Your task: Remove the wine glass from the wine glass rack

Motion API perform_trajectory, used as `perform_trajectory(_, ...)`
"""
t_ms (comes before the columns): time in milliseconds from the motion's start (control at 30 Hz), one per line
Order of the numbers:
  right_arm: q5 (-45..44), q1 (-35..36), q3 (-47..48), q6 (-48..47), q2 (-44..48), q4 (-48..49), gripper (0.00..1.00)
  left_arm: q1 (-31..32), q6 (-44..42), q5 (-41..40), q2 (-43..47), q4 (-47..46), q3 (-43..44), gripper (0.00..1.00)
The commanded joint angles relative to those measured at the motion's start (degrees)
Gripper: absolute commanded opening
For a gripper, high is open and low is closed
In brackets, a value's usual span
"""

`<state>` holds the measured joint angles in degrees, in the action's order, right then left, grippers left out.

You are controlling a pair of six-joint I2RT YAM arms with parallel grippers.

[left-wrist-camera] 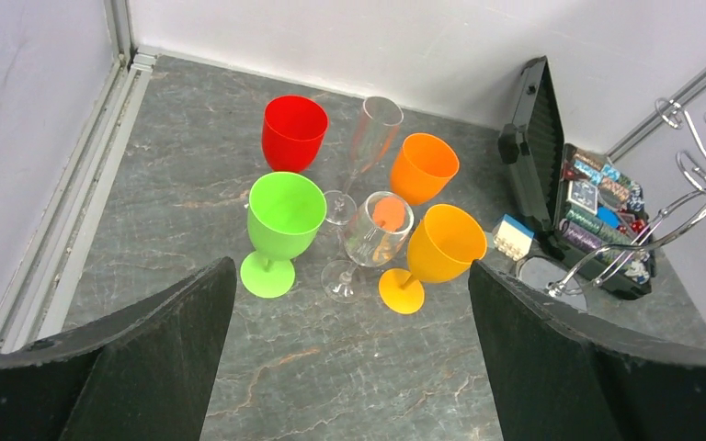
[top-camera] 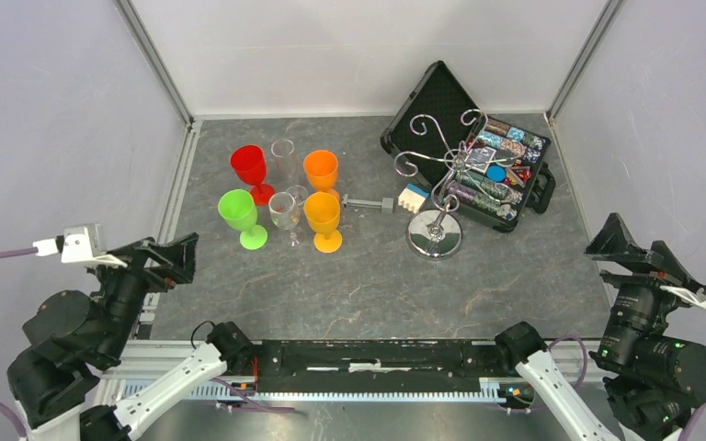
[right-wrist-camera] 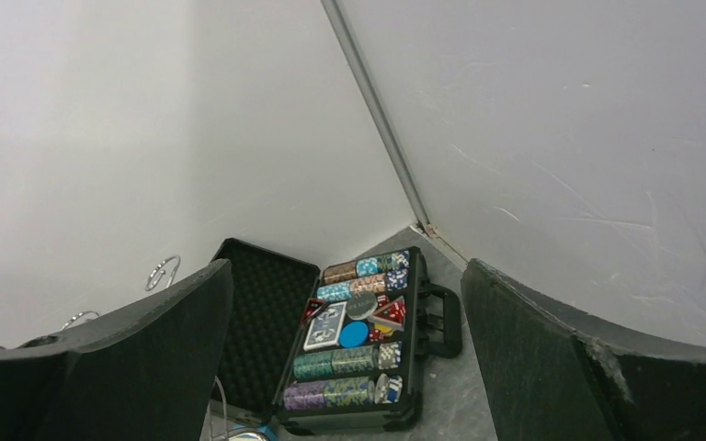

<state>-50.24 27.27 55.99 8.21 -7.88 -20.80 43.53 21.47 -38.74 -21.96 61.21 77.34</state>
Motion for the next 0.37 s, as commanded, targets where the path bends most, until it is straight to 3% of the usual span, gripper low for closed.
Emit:
perform_trajectory(0, -1.5, 0.1, 0.9, -1.7, 0.4, -1.8, 0.98, 0.1, 3.0, -1.3, 2.4, -0.1, -0.5, 1.00)
perform_trajectory(333, -1.0, 0.1, 0.9, -0.7, 0.6, -1.9, 0.98, -1.0, 3.8, -0.9, 3.8, -0.2, 2.1, 1.00)
